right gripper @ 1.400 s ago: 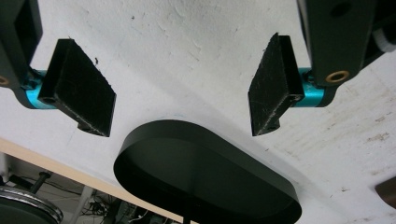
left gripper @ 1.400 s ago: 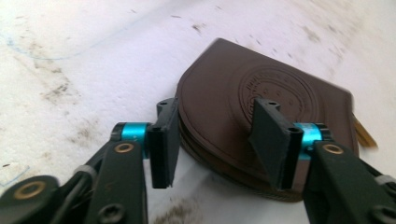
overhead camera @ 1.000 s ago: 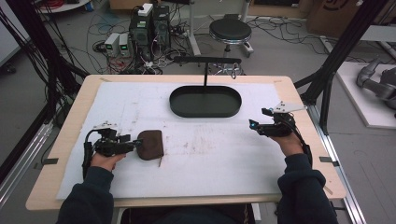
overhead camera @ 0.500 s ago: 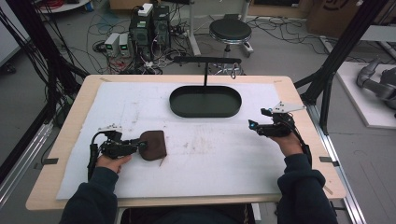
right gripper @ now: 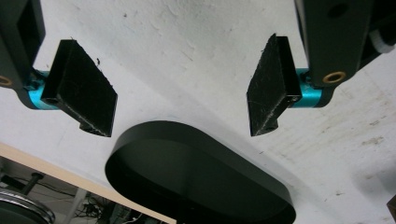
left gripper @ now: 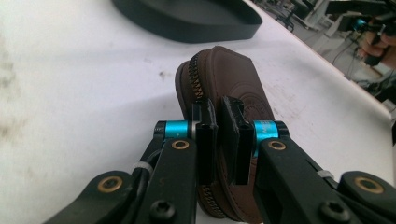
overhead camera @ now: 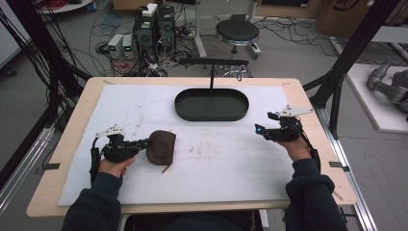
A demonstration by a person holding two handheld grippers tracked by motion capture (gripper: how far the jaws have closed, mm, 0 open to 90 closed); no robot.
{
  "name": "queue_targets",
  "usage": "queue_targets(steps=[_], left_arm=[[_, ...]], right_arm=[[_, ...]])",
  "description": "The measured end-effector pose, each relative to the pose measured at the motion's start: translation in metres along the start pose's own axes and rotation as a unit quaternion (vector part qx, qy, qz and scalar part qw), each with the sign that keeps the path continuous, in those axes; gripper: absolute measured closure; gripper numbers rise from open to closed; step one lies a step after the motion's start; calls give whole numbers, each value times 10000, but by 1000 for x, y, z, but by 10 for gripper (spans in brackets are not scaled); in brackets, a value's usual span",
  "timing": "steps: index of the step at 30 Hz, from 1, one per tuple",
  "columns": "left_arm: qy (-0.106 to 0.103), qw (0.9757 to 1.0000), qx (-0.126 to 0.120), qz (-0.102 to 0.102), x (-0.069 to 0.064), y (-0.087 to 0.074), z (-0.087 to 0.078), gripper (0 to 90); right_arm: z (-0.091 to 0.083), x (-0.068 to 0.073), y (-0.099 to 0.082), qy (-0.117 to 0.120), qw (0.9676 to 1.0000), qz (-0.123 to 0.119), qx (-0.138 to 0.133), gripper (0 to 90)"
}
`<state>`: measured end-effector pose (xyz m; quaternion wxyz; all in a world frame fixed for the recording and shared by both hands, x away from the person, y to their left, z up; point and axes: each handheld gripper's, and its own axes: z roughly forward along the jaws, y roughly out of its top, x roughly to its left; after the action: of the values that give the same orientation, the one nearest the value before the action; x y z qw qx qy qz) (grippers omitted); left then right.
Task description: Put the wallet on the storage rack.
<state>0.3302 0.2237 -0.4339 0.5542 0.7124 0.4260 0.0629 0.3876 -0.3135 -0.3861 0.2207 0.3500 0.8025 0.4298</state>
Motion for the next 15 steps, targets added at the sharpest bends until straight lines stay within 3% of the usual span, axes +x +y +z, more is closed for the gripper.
queue_targets(steps=[6,10,15], left_arm=[[-71,9982,-145,571,-13,5,2,843],[-107,9968,-193,765,-19,7,4,845],[-59,9964,-156,830,-24,11,10,835]], right_arm=[[7,8,2,170,9998,-93,-31,248],[13,15,4,313,9994,-170,-15,248],[16,16,3,336,9993,-181,58,248]])
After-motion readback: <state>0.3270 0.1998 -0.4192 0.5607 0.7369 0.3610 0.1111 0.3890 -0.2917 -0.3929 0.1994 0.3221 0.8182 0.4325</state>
